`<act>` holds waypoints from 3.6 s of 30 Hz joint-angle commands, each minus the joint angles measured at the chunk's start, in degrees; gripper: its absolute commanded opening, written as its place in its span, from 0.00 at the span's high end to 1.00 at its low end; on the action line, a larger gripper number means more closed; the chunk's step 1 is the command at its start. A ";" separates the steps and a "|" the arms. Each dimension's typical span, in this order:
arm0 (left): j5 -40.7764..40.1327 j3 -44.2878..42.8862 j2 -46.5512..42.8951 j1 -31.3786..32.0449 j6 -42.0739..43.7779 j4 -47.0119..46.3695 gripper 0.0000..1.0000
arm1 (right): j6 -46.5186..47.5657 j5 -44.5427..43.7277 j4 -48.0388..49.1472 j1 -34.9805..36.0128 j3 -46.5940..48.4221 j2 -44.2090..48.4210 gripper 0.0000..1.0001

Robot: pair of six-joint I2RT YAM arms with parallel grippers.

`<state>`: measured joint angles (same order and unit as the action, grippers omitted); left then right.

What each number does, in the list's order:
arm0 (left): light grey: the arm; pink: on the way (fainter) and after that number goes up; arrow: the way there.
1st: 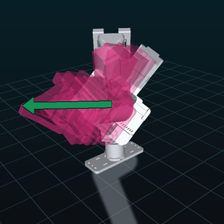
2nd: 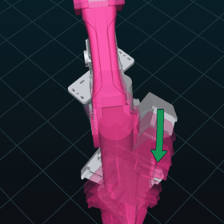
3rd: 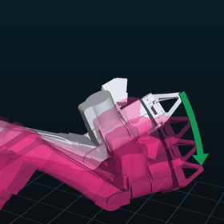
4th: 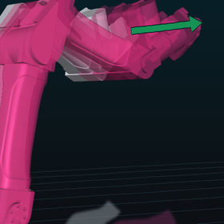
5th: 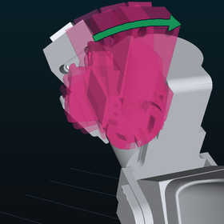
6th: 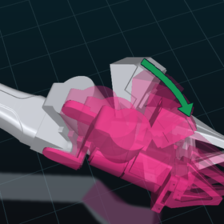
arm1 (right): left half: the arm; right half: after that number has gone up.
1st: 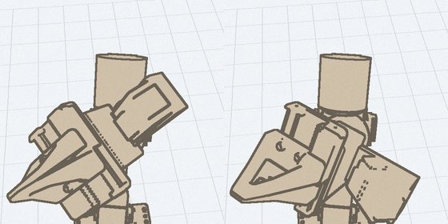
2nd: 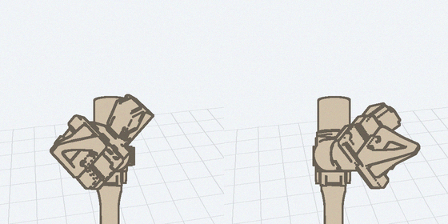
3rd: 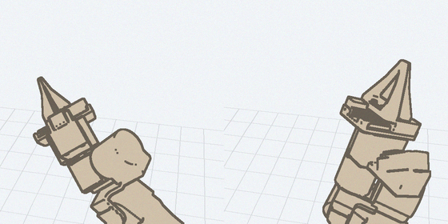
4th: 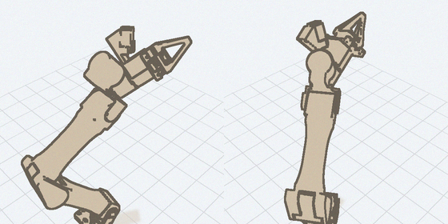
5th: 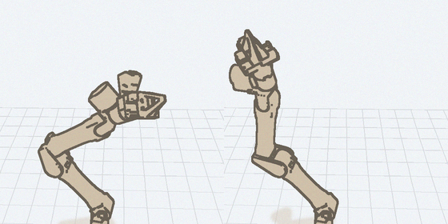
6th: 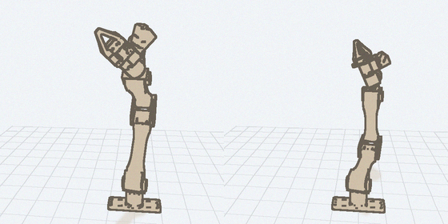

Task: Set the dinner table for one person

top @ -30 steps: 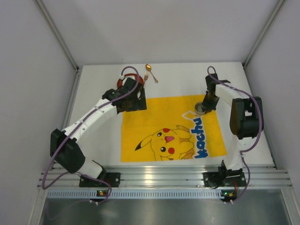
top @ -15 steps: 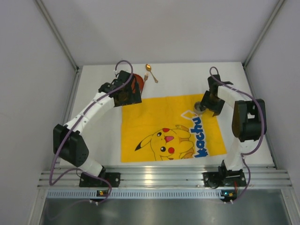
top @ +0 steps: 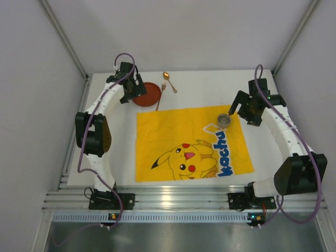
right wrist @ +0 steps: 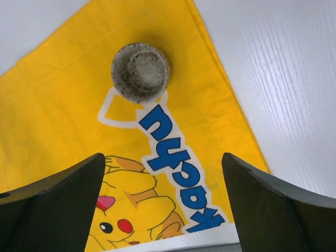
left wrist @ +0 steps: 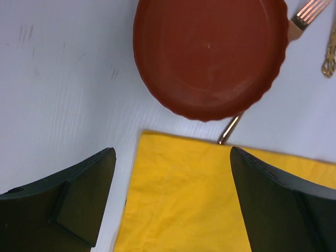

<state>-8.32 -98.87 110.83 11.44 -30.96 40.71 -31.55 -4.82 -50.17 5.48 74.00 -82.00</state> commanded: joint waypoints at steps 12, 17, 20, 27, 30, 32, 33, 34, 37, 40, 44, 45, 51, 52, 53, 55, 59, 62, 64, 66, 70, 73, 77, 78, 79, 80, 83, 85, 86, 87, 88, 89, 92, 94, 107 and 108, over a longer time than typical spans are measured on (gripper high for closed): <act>6.12 -10.20 18.19 -5.99 -1.21 -8.88 0.10 | 1.14 2.89 -3.35 -0.47 -11.24 8.61 0.07; 6.38 -10.64 20.66 -6.78 -1.56 -10.56 0.28 | 0.88 2.01 -3.79 -0.47 -9.93 7.64 0.07; 6.82 -11.08 22.50 -6.78 -1.73 -11.18 0.57 | 0.79 1.74 -3.88 -0.47 -9.49 7.20 0.08; 7.70 -11.34 24.00 -6.87 -2.00 -11.35 1.00 | 0.96 1.13 -4.32 -0.55 -9.57 7.20 0.08; 6.74 -10.91 22.25 -7.05 -1.47 -10.91 1.00 | 0.96 1.13 -4.32 -0.64 -9.66 7.55 0.08; 6.12 -10.03 20.32 -7.57 -1.30 -11.26 1.00 | 0.88 1.13 -4.23 -0.64 -9.66 8.08 0.09; 6.21 -8.90 17.96 -7.75 -1.30 -12.14 1.00 | 0.88 1.04 -4.32 -0.73 -9.66 8.25 0.09; 6.56 -8.28 16.63 -7.92 -1.12 -12.67 1.00 | 0.96 1.04 -4.23 -0.64 -9.75 8.52 0.09; 7.87 -5.64 11.18 -7.93 -0.15 -14.60 1.00 | 0.96 1.04 -4.14 -0.64 -10.10 9.22 0.09; 12.00 -2.65 5.82 -7.66 1.07 -15.75 1.00 | 0.96 1.22 -3.79 -0.64 -10.71 9.92 0.08; 16.21 2.53 -0.69 -6.61 3.01 -15.66 1.00 | 1.14 1.30 -3.70 -0.64 -10.72 10.80 0.08; 16.84 4.89 -2.96 -6.09 4.14 -15.40 1.00 | 1.23 1.39 -3.53 -0.55 -10.72 11.07 0.08; 17.46 16.14 -9.91 5.33 9.43 -12.41 1.00 | 1.32 2.01 -2.48 -0.64 -11.33 11.95 0.08; 17.20 17.56 -10.54 7.17 9.08 -12.06 1.00 | 1.32 2.09 -2.39 -0.64 -11.68 12.12 0.08; 17.19 18.96 -10.98 10.67 8.38 -12.14 1.00 | 1.14 2.18 -2.21 -0.64 -11.94 12.65 0.08; 16.76 23.18 -12.65 14.38 6.36 -13.28 1.00 | 1.05 2.45 -1.86 -0.64 -12.56 13.26 0.08; 14.47 28.02 -14.32 22.74 3.54 -14.34 1.00 | 0.96 2.53 -1.86 -0.64 -14.67 15.81 0.08; 13.68 29.17 -14.85 25.20 2.57 -14.61 1.00 | 0.88 2.71 -1.77 -0.64 -15.99 17.48 0.08; 13.50 29.61 -14.76 26.52 2.48 -14.78 1.00 | 0.79 2.62 -1.77 -0.64 -16.95 18.10 0.08; 12.71 29.44 -14.24 27.40 2.48 -14.69 1.00 | 0.88 2.71 -1.68 -0.64 -17.48 18.80 0.08; 9.91 29.26 -14.32 28.28 2.13 -13.90 0.56 | 1.05 2.62 -1.59 -0.64 -18.80 19.59 0.08; 3.42 27.51 -15.46 27.94 2.74 -12.41 0.37 | 1.23 1.92 -2.56 -0.64 -19.59 21.26 0.08; -0.91 18.40 -13.36 25.48 5.90 -8.28 0.36 | 1.67 0.87 -4.67 -0.64 -20.73 24.68 0.08; -0.82 16.71 -11.70 24.43 7.39 -8.02 0.36 | 1.67 0.95 -4.85 -0.64 -21.08 25.21 0.07; -0.21 14.95 -10.64 22.33 8.01 -7.84 0.37 | 1.75 0.95 -5.02 -0.64 -21.52 25.57 0.07; -0.12 10.93 -8.19 21.35 8.89 -7.58 0.38 | 1.76 1.04 -5.28 -0.64 -21.70 26.01 0.07; -1.00 1.97 -4.14 18.53 12.32 -6.52 0.38 | 1.76 1.39 -5.81 -0.64 -21.88 25.92 0.07; -1.00 -2.10 0.34 16.61 14.43 -6.43 0.39 | 1.76 1.48 -5.99 -0.64 -21.35 25.75 0.07; -0.83 -6.12 1.84 15.90 15.05 -6.26 0.39 | 1.58 1.48 -6.34 -0.73 -21.09 25.49 0.07; -0.65 -8.07 5.24 15.37 15.92 -6.08 0.40 | 1.58 1.57 -6.43 -0.73 -20.83 25.40 0.07; -0.30 -9.92 6.93 14.15 16.19 -5.38 0.40 | 1.58 1.65 -6.52 -0.73 -20.21 24.96 0.07; 0.23 -13.77 10.60 13.53 16.28 -4.94 0.40 | 1.58 1.74 -6.78 -0.64 -19.95 24.78 0.07; 2.25 -21.24 17.55 11.50 16.20 -3.10 0.43 | 1.49 1.48 -7.04 -0.73 -19.33 23.99 0.07; 2.34 -24.70 21.26 10.71 16.46 -3.44 0.43 | 1.40 1.13 -7.04 -0.73 -19.24 23.11 0.07; 0.32 -35.16 34.45 9.83 18.12 -6.60 0.47 | 2.46 0.69 -8.71 -0.73 -16.96 14.06 0.08; -0.12 -35.08 34.81 10.09 18.48 -7.04 0.47 | 2.37 0.86 -8.71 -0.73 -16.61 13.27 0.08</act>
<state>-7.18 -131.24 144.94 21.15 -14.41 36.27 -30.06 -3.05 -57.98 5.45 54.08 -67.16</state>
